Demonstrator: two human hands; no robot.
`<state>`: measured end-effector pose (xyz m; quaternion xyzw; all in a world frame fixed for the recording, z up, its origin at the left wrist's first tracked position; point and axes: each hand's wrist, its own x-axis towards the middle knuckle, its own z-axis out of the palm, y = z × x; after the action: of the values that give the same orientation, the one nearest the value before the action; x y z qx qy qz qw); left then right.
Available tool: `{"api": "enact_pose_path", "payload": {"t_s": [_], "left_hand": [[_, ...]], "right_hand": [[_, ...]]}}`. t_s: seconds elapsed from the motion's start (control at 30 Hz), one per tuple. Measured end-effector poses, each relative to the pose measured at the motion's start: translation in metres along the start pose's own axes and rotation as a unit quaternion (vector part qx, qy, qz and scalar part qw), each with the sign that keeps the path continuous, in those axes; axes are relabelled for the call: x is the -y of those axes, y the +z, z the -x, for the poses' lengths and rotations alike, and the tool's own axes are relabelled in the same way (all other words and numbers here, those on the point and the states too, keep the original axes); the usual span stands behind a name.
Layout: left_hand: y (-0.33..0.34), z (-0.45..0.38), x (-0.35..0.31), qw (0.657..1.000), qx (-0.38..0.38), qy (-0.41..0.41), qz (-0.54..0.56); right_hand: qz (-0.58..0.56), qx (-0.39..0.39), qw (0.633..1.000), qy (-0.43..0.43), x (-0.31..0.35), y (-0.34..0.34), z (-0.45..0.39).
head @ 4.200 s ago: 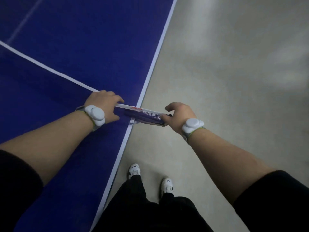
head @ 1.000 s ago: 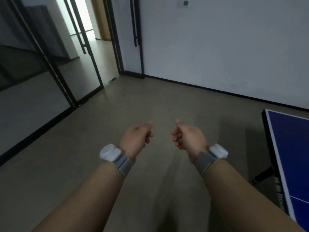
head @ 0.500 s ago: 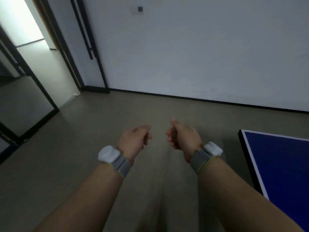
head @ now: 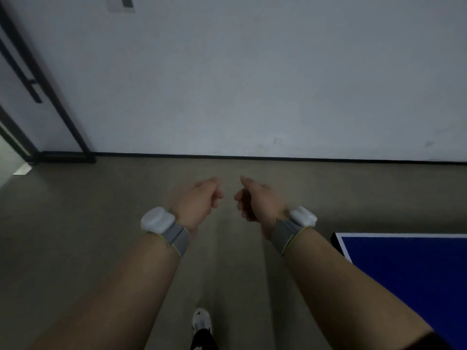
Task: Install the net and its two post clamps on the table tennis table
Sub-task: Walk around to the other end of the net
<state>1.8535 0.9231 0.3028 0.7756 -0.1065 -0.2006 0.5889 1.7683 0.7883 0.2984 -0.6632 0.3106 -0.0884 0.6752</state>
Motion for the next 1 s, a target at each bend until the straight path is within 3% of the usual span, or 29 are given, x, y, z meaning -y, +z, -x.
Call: {"api": "enact_pose_path", "payload": {"t_s": [0.2, 0.4, 0.47, 0.77, 0.87, 1.0], "left_hand": [[0.082, -0.178, -0.053, 0.997, 0.076, 0.007, -0.031], [0.177, -0.291, -0.102, 0.986, 0.144, 0.049, -0.064], [0.198, -0.311, -0.11, 0.983, 0.163, 0.055, -0.068], [0.434, -0.484, -0.181, 0.964, 0.257, 0.041, -0.061], [0.495, -0.516, -0.203, 0.956, 0.285, 0.039, -0.055], [0.606, -0.561, -0.247, 0.943, 0.325, 0.05, -0.06]], "right_hand": [[-0.023, -0.086, 0.996, -0.003, 0.045, -0.056, -0.165], [-0.078, -0.196, 0.977, 0.018, 0.067, -0.138, -0.268], [-0.108, -0.202, 0.973, 0.03, 0.068, -0.157, -0.286], [-0.195, -0.307, 0.93, 0.054, 0.093, -0.372, -0.464], [-0.21, -0.307, 0.926, 0.061, 0.108, -0.425, -0.493], [-0.205, -0.362, 0.907, 0.062, 0.124, -0.531, -0.537]]}}
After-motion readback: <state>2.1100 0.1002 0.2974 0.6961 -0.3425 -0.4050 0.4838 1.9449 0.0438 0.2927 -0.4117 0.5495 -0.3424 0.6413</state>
